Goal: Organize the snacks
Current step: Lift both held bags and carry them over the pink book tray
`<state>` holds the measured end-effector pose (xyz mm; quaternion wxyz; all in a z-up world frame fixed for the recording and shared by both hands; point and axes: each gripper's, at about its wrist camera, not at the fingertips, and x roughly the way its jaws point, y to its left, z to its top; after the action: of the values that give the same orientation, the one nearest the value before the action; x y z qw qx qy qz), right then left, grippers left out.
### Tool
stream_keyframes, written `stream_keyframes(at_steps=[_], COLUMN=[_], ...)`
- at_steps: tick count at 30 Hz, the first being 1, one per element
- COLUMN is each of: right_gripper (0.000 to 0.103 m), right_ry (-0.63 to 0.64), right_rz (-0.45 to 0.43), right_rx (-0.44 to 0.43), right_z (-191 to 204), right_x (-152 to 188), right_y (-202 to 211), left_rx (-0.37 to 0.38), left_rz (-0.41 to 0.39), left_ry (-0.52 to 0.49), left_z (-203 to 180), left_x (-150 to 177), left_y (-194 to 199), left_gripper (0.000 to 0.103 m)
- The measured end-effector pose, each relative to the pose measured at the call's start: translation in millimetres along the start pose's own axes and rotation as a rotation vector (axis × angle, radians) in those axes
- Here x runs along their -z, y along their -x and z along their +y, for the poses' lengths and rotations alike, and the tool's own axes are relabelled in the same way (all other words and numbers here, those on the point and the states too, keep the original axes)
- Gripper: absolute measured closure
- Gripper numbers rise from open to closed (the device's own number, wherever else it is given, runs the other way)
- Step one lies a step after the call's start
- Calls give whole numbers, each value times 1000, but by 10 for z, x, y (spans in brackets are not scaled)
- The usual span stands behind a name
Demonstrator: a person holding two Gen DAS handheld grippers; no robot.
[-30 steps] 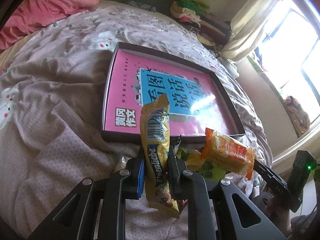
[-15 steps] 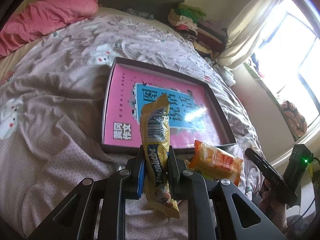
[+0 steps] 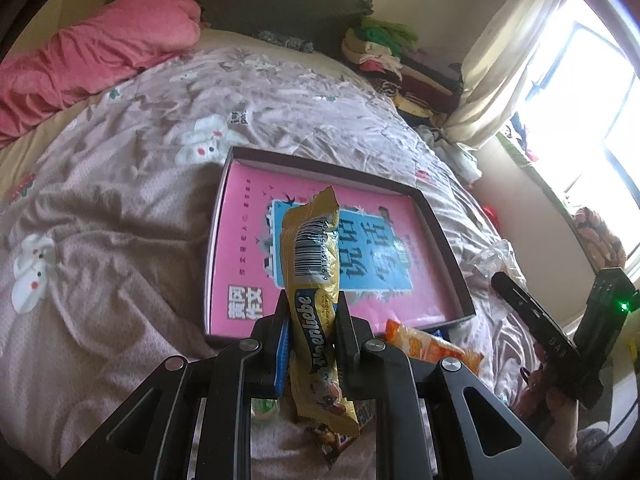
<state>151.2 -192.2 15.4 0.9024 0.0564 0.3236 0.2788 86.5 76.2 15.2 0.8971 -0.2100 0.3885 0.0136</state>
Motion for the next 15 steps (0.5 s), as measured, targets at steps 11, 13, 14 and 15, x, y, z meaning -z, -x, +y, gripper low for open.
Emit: stream_keyframes(at_steps=[11,13,14,15], right_gripper=[67,67,67,67], right_ry=[-17,-20,-18,-13], right_rz=[32,38,40,45], right_rx=[-16,-25,-27,-28], right_z=[-63,-65,-66,-58], right_x=[-119,-157,-168,-173], right_y=[-131,-166,-178,-197], left_rx=[-11,-14,-15,-13], left_rz=[21,29,31,34], left_ry=[0,-3,-3,-4], left_z=[-63,-69,-68,-73], left_x=[-95,-109,-117,-121], left_y=[-154,-194,-210,-224], left_gripper=[84,84,84,84])
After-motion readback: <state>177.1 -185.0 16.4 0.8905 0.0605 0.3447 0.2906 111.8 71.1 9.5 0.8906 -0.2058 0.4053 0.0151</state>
